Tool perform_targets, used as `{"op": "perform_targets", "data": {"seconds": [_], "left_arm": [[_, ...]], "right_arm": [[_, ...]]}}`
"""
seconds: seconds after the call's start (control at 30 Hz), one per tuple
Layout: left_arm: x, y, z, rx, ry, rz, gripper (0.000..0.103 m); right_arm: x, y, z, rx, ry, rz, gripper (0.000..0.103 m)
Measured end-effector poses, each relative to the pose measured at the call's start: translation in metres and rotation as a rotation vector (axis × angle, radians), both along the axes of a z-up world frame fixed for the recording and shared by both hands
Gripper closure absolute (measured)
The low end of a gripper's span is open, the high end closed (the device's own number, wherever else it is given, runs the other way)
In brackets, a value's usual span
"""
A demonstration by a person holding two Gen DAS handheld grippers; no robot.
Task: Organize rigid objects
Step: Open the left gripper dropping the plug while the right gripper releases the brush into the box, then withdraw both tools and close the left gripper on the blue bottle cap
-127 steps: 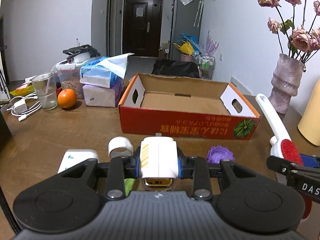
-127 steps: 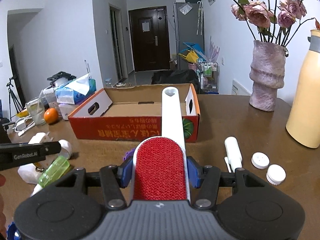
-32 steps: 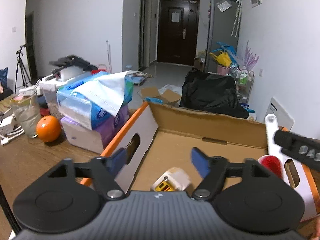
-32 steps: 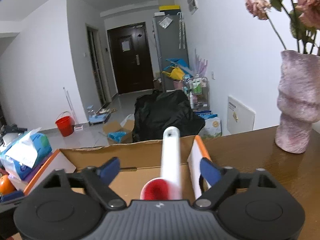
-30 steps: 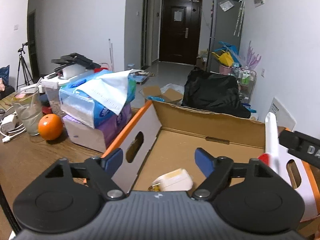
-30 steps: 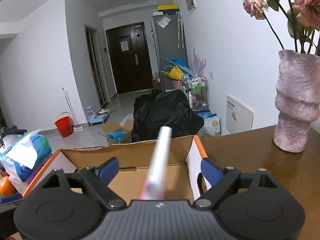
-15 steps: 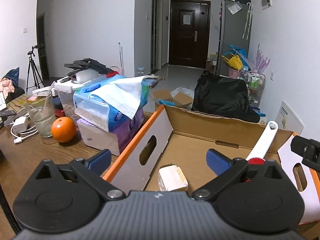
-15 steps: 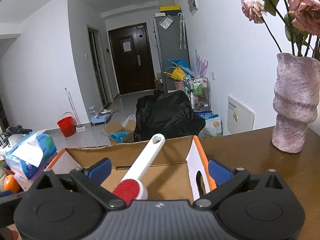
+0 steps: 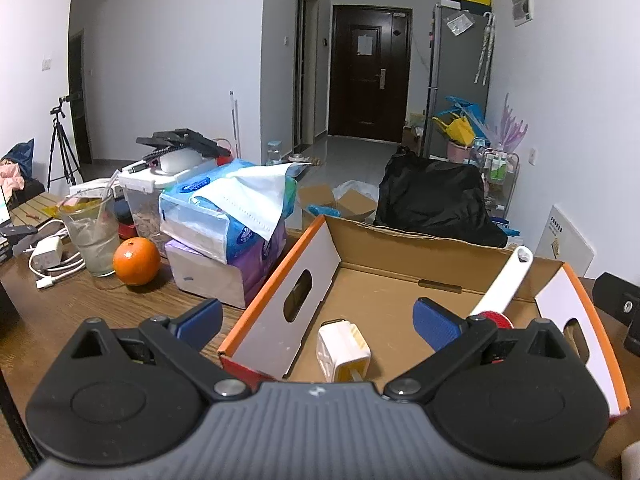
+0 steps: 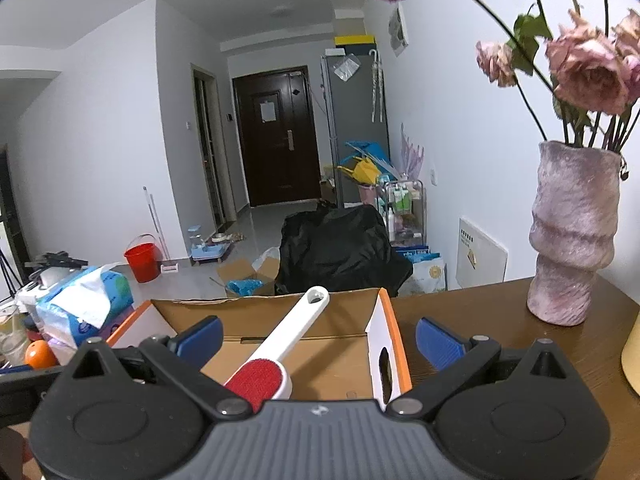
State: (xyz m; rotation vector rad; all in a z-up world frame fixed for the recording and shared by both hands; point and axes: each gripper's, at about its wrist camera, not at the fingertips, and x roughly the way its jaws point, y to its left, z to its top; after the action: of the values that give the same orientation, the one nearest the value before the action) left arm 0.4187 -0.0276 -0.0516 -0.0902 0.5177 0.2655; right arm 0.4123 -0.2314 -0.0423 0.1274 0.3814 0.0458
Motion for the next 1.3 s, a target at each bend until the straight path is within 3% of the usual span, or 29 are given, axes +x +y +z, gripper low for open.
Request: {"op": "perform_targets", "data": {"seconds": [0.63, 1.3], "left_arm": [[-0.082, -0.002, 0.018, 0.036, -0.069, -0.063, 0.0], [-0.177, 0.012, 0.025, 0.059, -0.069, -0.097, 0.0]], "right_arm": [[-0.085, -0.003, 0.01, -0.068, -0.049, 0.068, 0.0], [-0.18, 0.002, 0.008, -0.104, -0.038, 0.127, 0.0]]}}
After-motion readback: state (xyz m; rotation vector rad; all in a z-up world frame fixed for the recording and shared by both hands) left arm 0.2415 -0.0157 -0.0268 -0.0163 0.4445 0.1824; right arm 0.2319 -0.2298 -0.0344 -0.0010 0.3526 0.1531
